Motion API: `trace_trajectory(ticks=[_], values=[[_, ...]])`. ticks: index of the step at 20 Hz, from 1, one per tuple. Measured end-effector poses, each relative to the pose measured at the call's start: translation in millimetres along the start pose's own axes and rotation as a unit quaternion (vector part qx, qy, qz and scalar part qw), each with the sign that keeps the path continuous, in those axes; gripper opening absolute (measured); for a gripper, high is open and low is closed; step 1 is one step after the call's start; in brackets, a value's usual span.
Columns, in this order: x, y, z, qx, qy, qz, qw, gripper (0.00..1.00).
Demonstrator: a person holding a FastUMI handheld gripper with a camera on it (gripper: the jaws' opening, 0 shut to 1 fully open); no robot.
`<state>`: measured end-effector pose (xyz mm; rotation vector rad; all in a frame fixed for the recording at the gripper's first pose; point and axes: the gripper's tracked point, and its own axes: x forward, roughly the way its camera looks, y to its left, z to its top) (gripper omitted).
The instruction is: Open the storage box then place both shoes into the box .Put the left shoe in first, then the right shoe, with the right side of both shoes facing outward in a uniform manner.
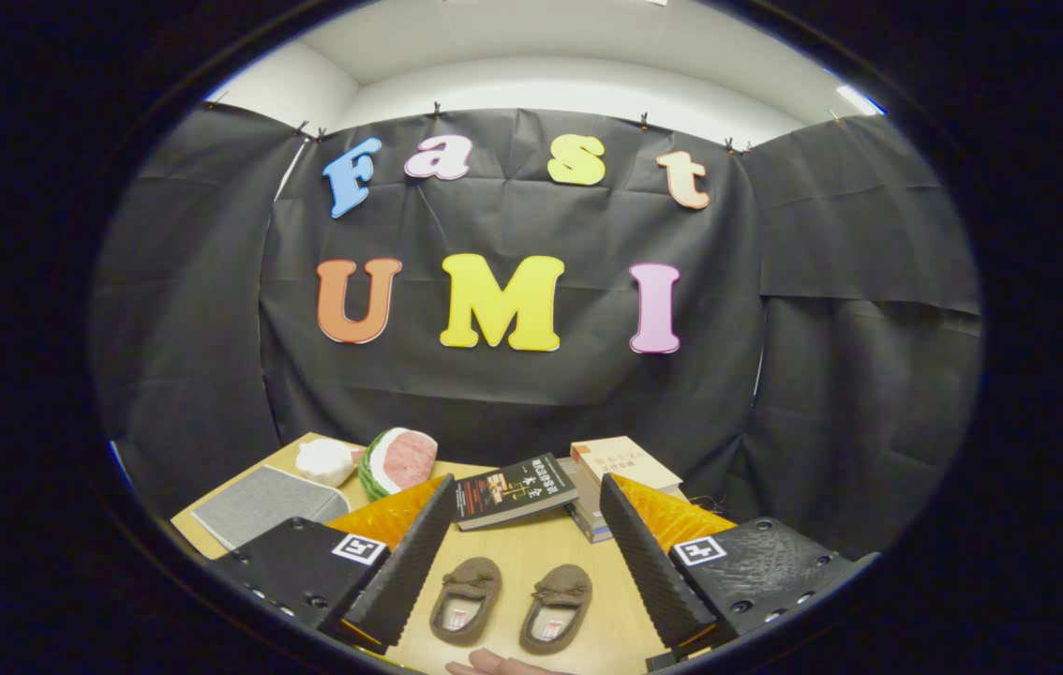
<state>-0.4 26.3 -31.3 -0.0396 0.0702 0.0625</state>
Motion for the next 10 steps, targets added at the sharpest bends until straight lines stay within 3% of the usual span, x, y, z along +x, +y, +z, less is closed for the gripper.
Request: trace_trajectory(ticks=[10], values=[[30,86,-44,0.005,0.059,0.065,0.996,0.95]])
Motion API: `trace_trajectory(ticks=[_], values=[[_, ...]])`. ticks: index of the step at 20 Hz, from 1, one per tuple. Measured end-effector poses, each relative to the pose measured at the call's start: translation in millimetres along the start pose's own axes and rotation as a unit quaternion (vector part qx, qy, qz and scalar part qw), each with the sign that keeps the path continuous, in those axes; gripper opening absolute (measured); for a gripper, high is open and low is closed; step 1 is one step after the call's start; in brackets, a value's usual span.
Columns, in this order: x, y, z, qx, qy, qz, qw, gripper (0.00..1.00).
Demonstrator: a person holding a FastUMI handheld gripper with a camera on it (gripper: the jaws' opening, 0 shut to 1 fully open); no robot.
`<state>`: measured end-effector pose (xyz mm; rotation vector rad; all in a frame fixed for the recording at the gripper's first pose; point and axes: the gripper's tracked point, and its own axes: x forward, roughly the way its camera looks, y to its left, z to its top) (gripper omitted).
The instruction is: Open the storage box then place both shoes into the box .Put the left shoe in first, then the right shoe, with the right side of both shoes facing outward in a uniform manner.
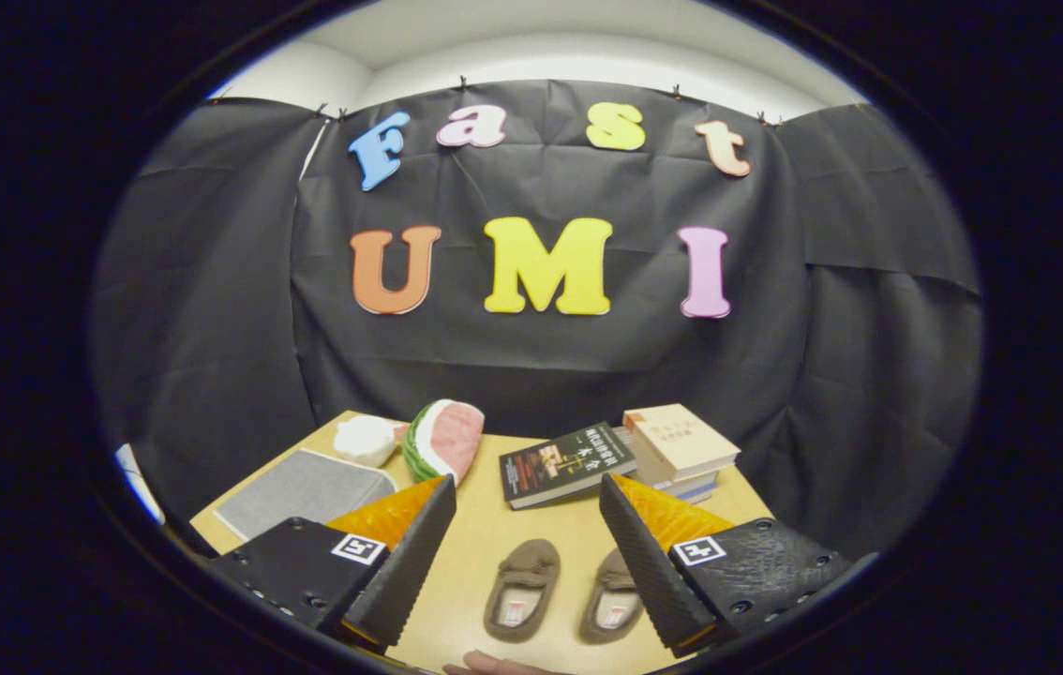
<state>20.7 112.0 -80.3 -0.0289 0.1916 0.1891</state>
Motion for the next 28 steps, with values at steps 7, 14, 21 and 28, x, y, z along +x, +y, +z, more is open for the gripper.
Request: trace_trajectory(ticks=[7,14,21,28], values=[[57,76,-50,0.019,0.091,0.066,0.993,0.95],[108,146,-90,0.083,0.193,0.15,0.966,0.96],[125,172,-135,0.124,0.273,0.19,0.935,0.96],[131,183,-149,0.206,0.328,0.243,0.889,0.98]])
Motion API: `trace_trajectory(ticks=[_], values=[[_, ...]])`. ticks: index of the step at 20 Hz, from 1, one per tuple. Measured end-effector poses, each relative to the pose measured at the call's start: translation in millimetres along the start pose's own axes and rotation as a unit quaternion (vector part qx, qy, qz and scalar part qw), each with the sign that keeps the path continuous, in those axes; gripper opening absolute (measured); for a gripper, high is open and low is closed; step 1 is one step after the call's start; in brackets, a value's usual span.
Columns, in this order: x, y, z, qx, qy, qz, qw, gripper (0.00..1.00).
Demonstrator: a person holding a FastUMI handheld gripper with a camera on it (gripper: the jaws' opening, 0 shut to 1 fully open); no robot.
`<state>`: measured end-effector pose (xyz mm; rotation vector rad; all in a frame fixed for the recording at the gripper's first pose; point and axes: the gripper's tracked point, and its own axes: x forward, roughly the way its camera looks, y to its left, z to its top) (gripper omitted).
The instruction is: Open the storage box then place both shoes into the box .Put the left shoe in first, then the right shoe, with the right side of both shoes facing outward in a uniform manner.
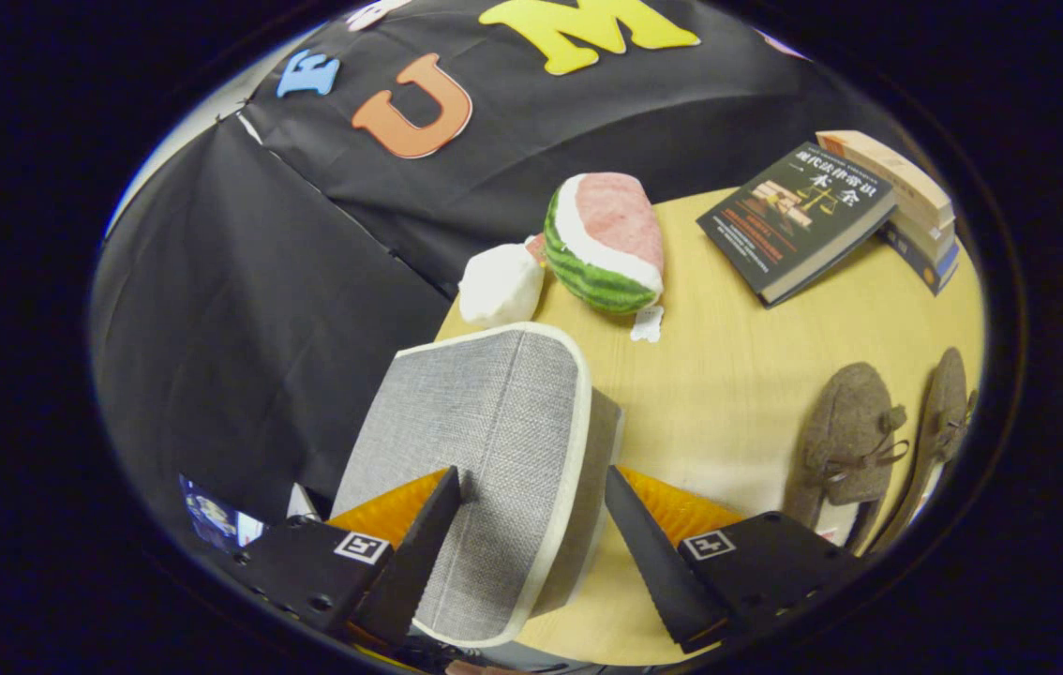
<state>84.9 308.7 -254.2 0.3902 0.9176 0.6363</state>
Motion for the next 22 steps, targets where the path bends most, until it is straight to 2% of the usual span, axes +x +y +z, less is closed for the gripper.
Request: trace_trajectory(ticks=[3,5,9,10,12,13,15,18,20,22], values=[[6,3,-3,0.044,0.025,0.042,0.998,0.94],[8,6,-5,0.076,0.042,0.066,0.994,0.84],[2,4,-2,0.094,0.052,0.06,0.992,0.64],[2,4,-7,0.092,0.057,0.057,0.993,0.63],[-2,4,-7,0.1,0.065,0.051,0.992,0.45],[-5,9,-5,0.111,0.072,0.065,0.989,0.37],[-16,9,-5,0.121,0.085,0.05,0.988,0.19],[-13,16,-7,0.095,0.083,0.047,0.991,0.19],[-17,18,-9,0.092,0.09,0.025,0.991,0.02],[-21,25,-9,0.079,0.09,0.014,0.993,0.02]])
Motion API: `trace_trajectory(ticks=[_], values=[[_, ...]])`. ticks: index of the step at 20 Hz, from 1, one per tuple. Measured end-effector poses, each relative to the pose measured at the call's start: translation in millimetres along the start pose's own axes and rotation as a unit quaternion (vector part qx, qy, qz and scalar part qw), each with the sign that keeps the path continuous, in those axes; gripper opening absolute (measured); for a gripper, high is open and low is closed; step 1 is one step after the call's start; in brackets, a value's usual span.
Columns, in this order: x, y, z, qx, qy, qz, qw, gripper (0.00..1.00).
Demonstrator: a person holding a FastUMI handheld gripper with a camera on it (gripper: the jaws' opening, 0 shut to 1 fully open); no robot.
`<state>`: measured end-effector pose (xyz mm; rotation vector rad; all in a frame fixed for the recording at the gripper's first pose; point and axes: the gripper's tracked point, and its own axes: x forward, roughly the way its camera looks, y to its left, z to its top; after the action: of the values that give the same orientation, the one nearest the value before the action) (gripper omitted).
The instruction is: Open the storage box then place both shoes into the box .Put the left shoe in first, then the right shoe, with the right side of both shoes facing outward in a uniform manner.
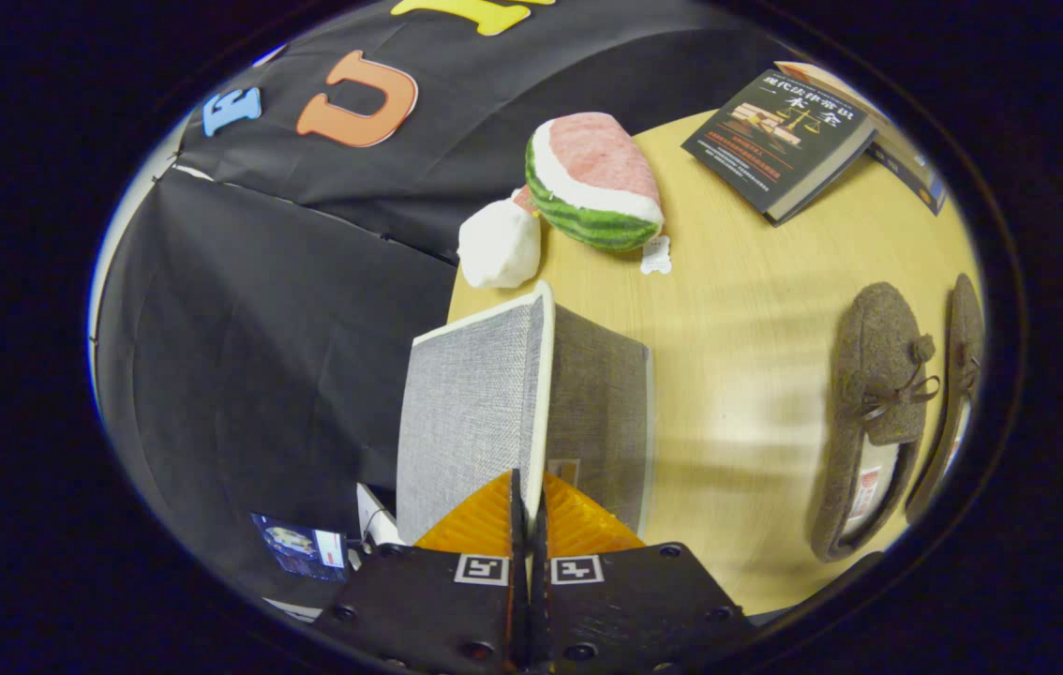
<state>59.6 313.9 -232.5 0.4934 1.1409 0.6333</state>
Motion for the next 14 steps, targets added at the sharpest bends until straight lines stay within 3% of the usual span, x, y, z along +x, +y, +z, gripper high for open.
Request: trace_trajectory(ticks=[5,14], values=[[-26,55,10,0.049,-0.032,0.025,0.998,0.02],[-27,154,26,0.036,-0.037,0.044,0.998,0.02]])
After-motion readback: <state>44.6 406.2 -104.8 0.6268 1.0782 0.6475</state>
